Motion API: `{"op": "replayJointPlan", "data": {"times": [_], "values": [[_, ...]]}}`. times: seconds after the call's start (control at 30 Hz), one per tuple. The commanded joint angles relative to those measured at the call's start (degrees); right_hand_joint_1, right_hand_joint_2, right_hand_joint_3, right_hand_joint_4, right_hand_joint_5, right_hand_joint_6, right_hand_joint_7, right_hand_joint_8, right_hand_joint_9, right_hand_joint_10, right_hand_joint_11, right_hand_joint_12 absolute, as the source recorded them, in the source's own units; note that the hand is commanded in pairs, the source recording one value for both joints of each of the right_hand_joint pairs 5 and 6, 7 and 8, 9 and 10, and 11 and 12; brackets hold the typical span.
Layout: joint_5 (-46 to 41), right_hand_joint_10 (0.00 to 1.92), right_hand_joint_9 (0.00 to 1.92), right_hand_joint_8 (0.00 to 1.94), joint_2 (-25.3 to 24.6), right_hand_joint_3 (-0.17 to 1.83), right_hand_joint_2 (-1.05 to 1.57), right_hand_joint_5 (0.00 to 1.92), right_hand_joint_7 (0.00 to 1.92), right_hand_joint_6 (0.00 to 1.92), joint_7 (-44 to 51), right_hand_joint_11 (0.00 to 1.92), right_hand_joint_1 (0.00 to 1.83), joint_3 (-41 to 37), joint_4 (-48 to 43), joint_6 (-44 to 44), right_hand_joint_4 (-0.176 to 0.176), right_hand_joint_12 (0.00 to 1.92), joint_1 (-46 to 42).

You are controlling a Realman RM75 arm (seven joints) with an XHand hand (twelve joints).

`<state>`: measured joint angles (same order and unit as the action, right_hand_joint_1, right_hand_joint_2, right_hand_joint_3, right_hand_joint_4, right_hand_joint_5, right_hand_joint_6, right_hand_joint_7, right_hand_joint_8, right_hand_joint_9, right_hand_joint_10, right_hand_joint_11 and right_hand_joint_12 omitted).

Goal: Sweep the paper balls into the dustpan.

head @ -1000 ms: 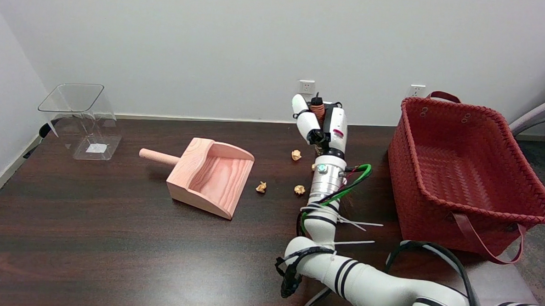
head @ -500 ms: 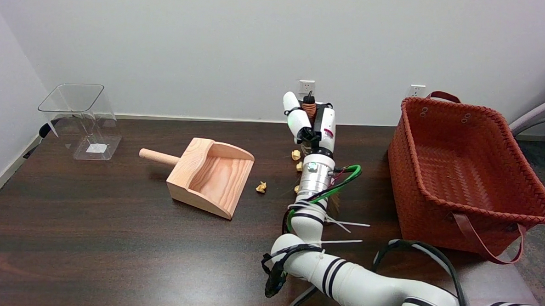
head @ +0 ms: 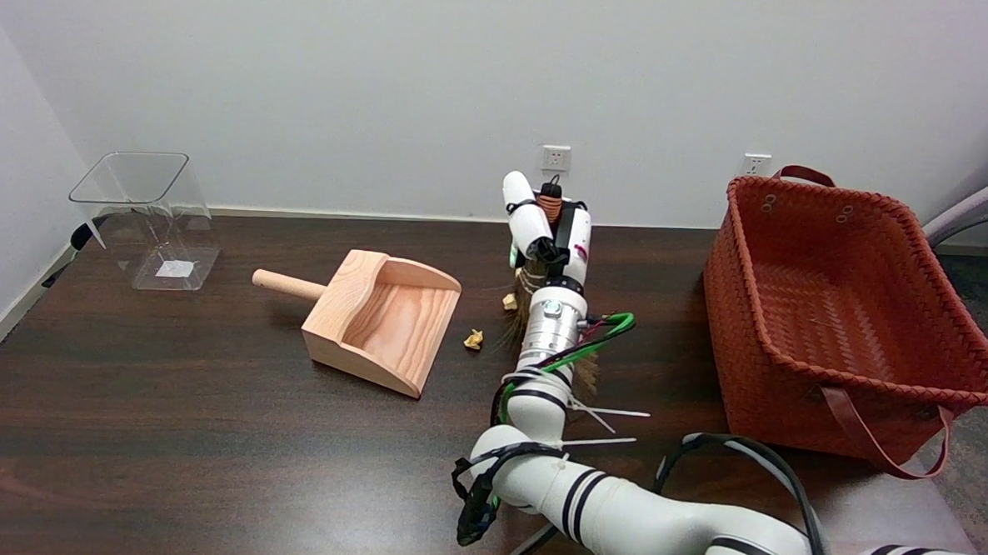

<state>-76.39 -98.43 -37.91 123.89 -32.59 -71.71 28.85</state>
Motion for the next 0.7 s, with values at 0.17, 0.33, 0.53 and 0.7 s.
{"op": "replayJointPlan", "data": {"times": [0.17,0.33,0.53,0.7], "values": [[-1.78,1.92,1.92,1.92,-2.11,-0.11,1.57,1.92,1.92,1.92,-14.28,1.92,0.58,-0.11,2.5,-0.73,0.0,1.92,2.3],[-1.7,1.92,1.92,1.92,-2.19,-0.11,1.57,1.92,1.92,1.92,-15.96,1.92,0.57,0.2,2.0,-0.81,0.0,1.92,2.93],[-1.62,1.92,1.92,1.92,-2.43,-0.11,1.57,1.92,1.92,1.92,-15.96,1.92,0.57,0.2,1.46,-0.81,0.0,1.92,3.17],[-1.82,1.92,1.92,1.92,-2.42,-0.12,1.57,1.92,1.92,1.92,-16.36,1.92,0.57,0.1,1.24,-0.81,0.0,1.92,2.93]]}}
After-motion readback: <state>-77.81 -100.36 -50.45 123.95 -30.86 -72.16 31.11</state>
